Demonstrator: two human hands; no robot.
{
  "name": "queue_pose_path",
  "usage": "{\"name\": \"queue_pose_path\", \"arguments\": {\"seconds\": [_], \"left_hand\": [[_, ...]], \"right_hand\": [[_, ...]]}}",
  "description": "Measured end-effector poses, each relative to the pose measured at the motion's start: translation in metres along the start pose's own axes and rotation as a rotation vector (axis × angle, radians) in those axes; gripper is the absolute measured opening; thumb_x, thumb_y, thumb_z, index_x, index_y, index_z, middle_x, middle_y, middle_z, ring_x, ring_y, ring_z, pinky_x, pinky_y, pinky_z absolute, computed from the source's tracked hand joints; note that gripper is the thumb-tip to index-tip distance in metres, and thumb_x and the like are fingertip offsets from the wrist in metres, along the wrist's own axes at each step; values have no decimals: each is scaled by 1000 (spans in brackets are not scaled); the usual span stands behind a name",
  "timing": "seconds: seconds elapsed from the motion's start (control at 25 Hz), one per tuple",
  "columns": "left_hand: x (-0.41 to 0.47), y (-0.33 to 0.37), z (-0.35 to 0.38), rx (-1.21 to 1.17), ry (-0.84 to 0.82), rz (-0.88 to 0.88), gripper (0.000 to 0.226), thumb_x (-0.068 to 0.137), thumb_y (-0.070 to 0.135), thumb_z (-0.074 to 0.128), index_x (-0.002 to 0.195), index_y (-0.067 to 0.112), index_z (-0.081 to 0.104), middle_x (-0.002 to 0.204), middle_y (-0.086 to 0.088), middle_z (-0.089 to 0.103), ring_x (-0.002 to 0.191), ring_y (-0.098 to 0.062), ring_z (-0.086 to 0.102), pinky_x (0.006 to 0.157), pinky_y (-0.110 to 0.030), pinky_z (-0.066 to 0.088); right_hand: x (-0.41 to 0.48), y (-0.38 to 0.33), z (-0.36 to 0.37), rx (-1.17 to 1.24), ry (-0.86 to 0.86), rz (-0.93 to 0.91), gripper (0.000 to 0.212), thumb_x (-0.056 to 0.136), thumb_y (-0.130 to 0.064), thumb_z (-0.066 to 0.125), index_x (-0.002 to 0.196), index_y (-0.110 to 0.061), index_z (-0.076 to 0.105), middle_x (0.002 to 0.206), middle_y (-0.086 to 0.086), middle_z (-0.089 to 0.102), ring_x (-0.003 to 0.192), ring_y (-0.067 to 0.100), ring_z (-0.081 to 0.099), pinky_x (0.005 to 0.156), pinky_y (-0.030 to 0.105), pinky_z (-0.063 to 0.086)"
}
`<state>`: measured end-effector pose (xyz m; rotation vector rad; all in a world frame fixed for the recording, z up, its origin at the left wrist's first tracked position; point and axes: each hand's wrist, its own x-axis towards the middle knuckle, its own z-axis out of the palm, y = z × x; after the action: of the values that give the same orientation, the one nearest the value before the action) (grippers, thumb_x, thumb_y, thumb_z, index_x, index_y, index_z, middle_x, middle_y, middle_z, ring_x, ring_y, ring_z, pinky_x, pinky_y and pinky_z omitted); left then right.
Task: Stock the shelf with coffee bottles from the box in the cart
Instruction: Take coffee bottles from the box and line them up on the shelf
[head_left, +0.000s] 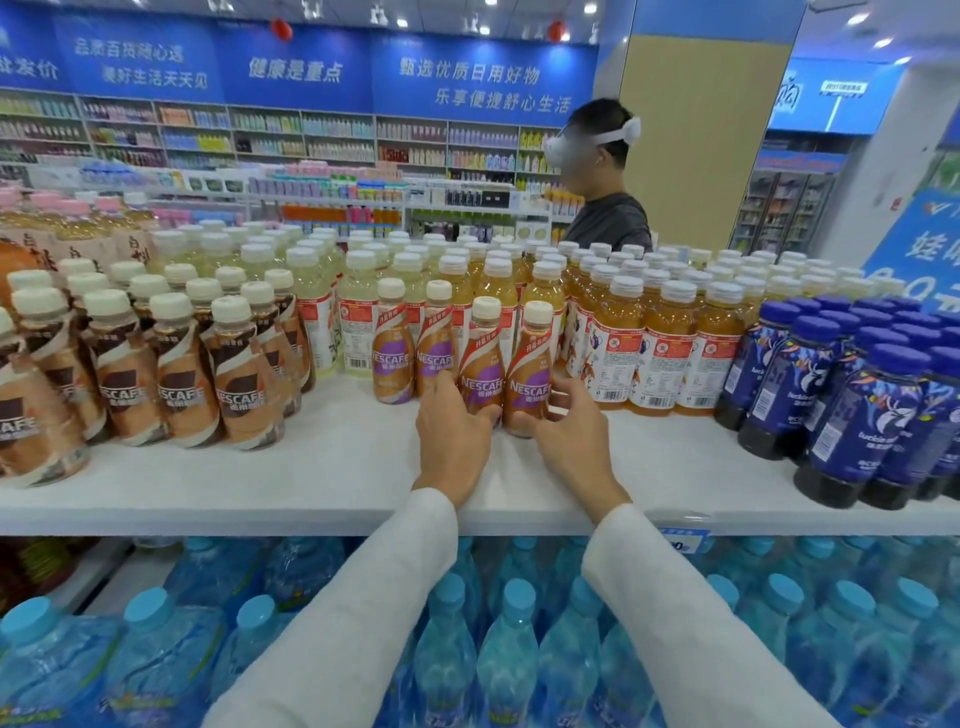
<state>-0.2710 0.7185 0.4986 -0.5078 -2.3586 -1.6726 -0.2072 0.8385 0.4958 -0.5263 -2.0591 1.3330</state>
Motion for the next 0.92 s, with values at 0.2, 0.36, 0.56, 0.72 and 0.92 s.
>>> {"name": "queue_pose_path", "arguments": {"seconds": [0.2, 0.36, 0.56, 0.72, 0.92], "left_hand": [[19, -1, 28, 170, 86, 17, 56, 94, 19, 70, 142, 9, 41, 145, -15, 42, 131, -33, 49, 105, -37, 45], [31, -4, 38, 127, 121, 13, 54, 91, 13, 72, 135, 7, 41, 137, -15, 48, 125, -32, 53, 99, -36, 49], [34, -2, 42, 163, 134, 27, 49, 94, 12, 69, 134, 5, 42, 138, -15, 45, 126, -28, 50, 94, -25, 43], [36, -4, 45, 208, 158, 48, 43, 95, 11, 68, 129, 4, 43, 136, -16, 43, 122, -30, 52, 90, -25, 43], [38, -3, 46, 196, 153, 39, 42, 95, 11, 67, 129, 5, 43, 137, -14, 43, 123, -29, 52, 89, -25, 44]], "right_hand": [[35, 7, 15, 1, 27, -6, 57, 72, -19, 89, 115, -26, 52, 115, -4, 64, 101, 13, 63, 71, 13, 43], [47, 15, 18, -9, 34, -14, 57, 72, -20, 89, 112, -28, 51, 117, -2, 66, 101, 14, 64, 73, 15, 45], [54, 16, 20, 23, 7, 4, 58, 76, -20, 88, 123, -24, 52, 122, -4, 64, 105, 13, 61, 82, 21, 47], [57, 19, 23, 39, 26, -12, 56, 76, -20, 87, 118, -28, 51, 123, -2, 63, 107, 15, 63, 83, 23, 49], [58, 18, 25, 31, 37, -24, 52, 81, -18, 84, 117, -29, 48, 124, -1, 63, 108, 14, 62, 90, 28, 53]]}}
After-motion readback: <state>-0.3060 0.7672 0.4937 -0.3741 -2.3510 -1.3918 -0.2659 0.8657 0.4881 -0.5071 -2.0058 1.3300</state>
